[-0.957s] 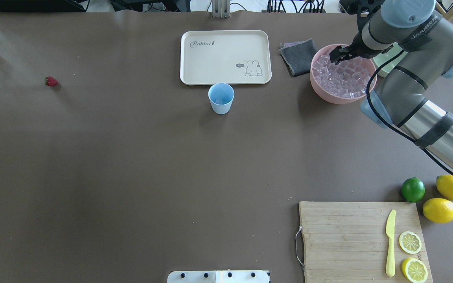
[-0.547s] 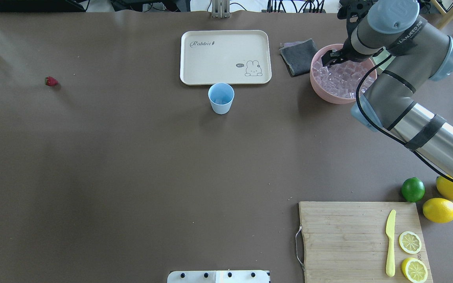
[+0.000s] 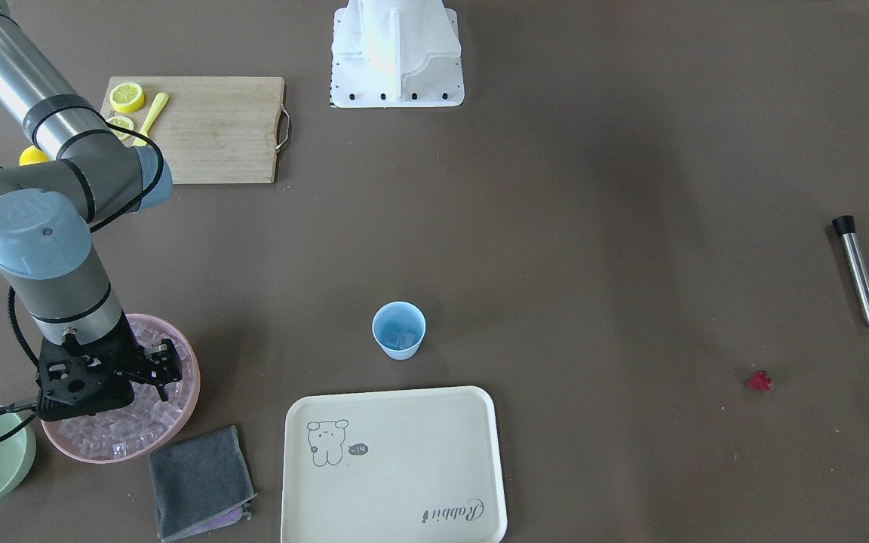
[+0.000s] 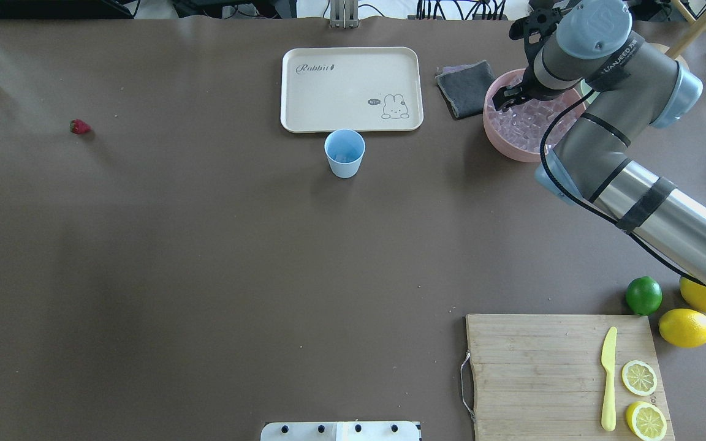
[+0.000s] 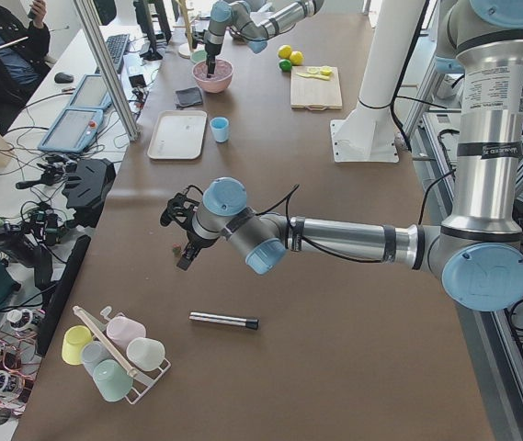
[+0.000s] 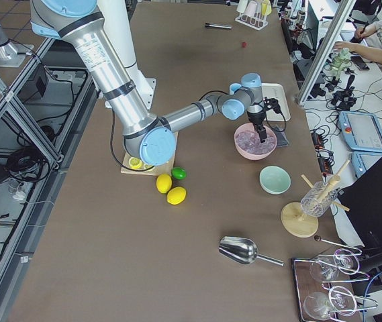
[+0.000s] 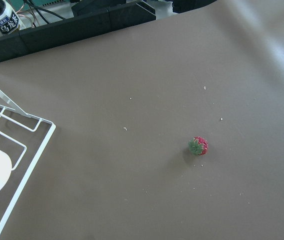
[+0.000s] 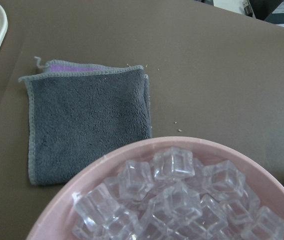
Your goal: Mash ice and strawberries in cup
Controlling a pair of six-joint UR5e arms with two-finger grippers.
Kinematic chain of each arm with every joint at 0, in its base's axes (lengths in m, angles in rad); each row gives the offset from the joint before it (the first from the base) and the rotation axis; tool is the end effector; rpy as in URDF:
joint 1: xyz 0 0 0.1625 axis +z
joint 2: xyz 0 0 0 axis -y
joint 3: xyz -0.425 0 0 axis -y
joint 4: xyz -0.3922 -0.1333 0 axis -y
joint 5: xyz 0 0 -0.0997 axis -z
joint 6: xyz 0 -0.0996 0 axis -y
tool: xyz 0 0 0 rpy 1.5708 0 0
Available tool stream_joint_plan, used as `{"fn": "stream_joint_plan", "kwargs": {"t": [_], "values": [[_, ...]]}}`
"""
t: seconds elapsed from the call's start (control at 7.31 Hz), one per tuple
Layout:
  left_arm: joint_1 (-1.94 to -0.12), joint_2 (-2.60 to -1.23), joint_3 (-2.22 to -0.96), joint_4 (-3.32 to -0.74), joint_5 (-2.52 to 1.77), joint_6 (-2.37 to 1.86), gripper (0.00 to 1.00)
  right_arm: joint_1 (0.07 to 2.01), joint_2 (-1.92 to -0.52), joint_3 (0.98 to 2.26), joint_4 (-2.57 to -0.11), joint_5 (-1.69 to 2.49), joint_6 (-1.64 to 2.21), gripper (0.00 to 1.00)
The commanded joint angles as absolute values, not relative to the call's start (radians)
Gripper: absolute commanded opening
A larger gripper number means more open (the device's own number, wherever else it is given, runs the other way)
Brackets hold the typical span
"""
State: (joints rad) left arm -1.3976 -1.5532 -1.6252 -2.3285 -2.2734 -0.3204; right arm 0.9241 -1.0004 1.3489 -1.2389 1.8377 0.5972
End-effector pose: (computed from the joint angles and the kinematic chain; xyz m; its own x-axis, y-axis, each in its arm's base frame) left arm 0.0197 -0.5128 0.5551 0.6761 0.3385 -0.6544 0.0971 0.8395 0.5346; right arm -0.3581 -0.6519 0.3982 0.8173 -0.2413 0.5233 0.0106 0.9143 0.4049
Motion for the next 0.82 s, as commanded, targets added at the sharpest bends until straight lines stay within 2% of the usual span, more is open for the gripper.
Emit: {"fn": "stream_joint_plan", "kwargs": {"t": [0.0,0.14,0.55,0.68], "values": [[-1.397,-1.551,-1.621,-2.335,-2.273,-0.321,0.98,0.925,-0.996,1.328,-1.224,1.838,0.535,0.87],[-1.397,-1.551,-1.621,-2.336,-2.273,-0.321,0.98,0.923,-0.991,1.322,-1.224,1.838,0.538,0.87],[-1.397,-1.549,-1.621,-2.336,-2.273,-0.321,0.98,0.926,-0.986,1.321,-1.224,1.836,0.546,0.98],[-1.397,-1.543,-1.621,-2.338,-2.273,-0.321,0.98,0.925,-0.986,1.321,-1.224,1.835,0.589,0.98]]}}
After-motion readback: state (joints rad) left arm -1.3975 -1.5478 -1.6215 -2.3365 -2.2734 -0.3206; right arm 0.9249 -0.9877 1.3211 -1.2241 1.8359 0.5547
